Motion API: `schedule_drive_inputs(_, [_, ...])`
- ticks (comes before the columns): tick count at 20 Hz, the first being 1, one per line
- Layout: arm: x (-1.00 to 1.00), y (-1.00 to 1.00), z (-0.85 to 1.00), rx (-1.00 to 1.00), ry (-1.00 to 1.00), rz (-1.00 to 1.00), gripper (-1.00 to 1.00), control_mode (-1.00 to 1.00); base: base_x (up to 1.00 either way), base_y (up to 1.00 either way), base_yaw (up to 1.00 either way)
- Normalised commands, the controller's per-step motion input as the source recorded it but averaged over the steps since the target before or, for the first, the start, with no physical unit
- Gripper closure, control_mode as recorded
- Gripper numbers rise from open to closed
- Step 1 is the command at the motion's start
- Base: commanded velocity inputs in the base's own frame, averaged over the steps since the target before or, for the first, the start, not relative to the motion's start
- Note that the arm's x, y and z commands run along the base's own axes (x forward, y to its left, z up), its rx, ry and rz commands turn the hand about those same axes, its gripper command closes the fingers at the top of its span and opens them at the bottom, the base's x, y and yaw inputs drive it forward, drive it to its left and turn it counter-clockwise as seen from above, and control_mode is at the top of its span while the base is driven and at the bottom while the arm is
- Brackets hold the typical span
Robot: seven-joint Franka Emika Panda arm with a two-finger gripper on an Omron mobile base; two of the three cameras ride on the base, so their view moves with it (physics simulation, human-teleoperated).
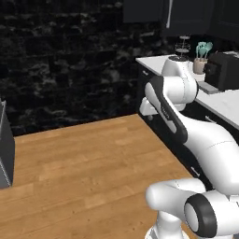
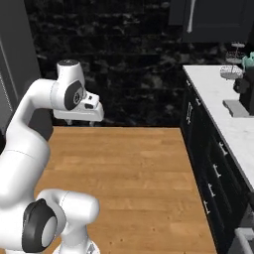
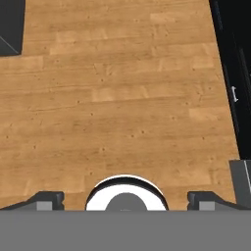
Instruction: Gather all objects into one cabinet and sort the glasses and bowls to opposite sides.
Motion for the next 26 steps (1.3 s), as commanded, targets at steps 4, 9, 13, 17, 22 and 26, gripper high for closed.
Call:
schedule_drive_inputs(4, [0.00,0.00,0.00,0.00,0.00,0.00,-1.00,1.00,1.00,0.23,0.00])
schedule_drive_inputs(9, [0.00,0.00,0.00,0.00,0.00,0.00,-1.00,1.00,1.00,0.17,0.00])
schedule_drive_inputs(13, [0.00,0.00,0.00,0.00,0.00,0.00,-1.00,1.00,1.00,0.20,0.00])
schedule_drive_inputs(17, [0.00,0.00,0.00,0.00,0.00,0.00,-1.00,1.00,1.00,0.21,0.00])
schedule_drive_inputs(22, [0.00,0.00,0.00,0.00,0.00,0.00,-1.00,1.00,1.00,0.21,-0.03])
schedule_drive_inputs(26, [0.00,0.00,0.00,0.00,0.00,0.00,-1.00,1.00,1.00,0.22,-0.16])
